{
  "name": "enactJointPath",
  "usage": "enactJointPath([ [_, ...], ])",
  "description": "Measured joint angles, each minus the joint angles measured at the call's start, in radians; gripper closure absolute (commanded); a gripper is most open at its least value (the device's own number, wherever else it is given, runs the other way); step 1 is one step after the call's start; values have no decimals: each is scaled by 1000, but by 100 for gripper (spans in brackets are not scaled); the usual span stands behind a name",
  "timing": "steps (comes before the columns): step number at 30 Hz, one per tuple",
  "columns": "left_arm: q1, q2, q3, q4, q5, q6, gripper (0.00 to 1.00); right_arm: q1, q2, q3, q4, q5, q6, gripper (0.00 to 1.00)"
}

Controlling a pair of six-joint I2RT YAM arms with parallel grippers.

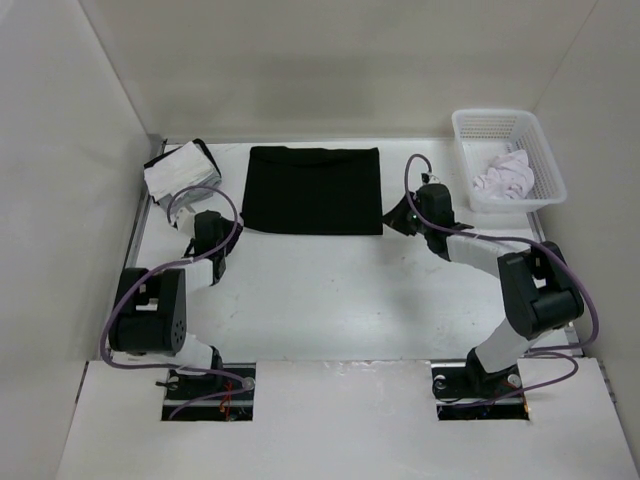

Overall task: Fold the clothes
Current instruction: Fold the tank top

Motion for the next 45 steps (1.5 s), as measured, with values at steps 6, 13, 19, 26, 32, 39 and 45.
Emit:
enactJointPath([
  [6, 26, 152, 18, 124, 91, -69, 58, 0, 12, -25, 36, 4, 13, 67],
  [13, 19, 205, 20, 230, 150, -114, 51, -7, 50, -42, 51, 34, 46, 55],
  [19, 5, 216, 24, 240, 157, -130, 77, -12, 143, -13, -5, 20, 54, 57],
  [26, -9, 214, 28, 239, 161, -139, 99, -13, 172, 20, 6, -18, 80, 98],
  [32, 6, -11, -124, 160, 167, -138, 98, -13, 53, -97, 19, -16, 90, 100],
  [39, 32, -472, -320, -127, 153, -85, 74, 0, -181, -354, 26, 2, 98, 99],
  [45, 18, -736, -326, -357, 58, -31, 70, 19, -206, -399, 17, 17, 98, 98],
])
